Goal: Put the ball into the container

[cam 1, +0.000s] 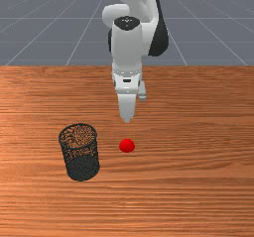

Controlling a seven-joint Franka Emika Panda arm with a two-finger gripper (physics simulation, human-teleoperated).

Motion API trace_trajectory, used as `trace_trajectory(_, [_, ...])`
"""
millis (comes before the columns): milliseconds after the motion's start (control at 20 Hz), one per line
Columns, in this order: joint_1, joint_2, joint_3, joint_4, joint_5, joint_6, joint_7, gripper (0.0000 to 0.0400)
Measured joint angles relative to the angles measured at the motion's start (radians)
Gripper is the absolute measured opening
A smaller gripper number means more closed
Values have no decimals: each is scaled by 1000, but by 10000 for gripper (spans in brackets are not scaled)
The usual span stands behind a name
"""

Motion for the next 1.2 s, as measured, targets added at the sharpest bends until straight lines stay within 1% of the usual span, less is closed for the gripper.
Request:
trace_trajectory(50, [0,0,0,0,0,0,0,243])
trace_trajectory(100, [0,0,0,0,0,0,0,148])
trace_trajectory(150, [0,0,0,0,0,0,0,90])
trace_trajectory(200, [0,0,0,0,0,0,0,54])
trace_trajectory(250, [0,0,0,0,0,0,0,33])
trace_trajectory(300, [10,1,0,2,-3,-1,33,20])
trace_trajectory(350, [28,2,0,4,-20,-2,55,12])
trace_trajectory(400, [40,3,3,6,-23,-3,72,7])
trace_trajectory(450, [31,-9,19,6,11,-24,42,4])
trace_trajectory(500, [32,-25,20,11,13,-46,41,3])
trace_trajectory(550, [39,-32,14,49,-4,-125,55,2])
trace_trajectory(650, [39,-69,15,73,-3,-182,55,1])
trace_trajectory(700, [47,-88,0,52,-47,-147,67,0])
trace_trajectory(750, [32,-90,-7,51,-44,-145,39,0])
trace_trajectory(800, [8,-90,-7,51,-11,-144,-7,0])
trace_trajectory(850, [-1,-84,-10,48,-9,-130,-9,0])
trace_trajectory(950, [-6,-71,-10,39,-4,-108,-13,0])
trace_trajectory(1050, [-4,-61,-10,48,-5,-122,-9,0])
trace_trajectory(1150, [-4,-51,-10,47,-5,-113,-9,0])
trace_trajectory(1200, [-4,-45,-10,43,-5,-100,-9,157])
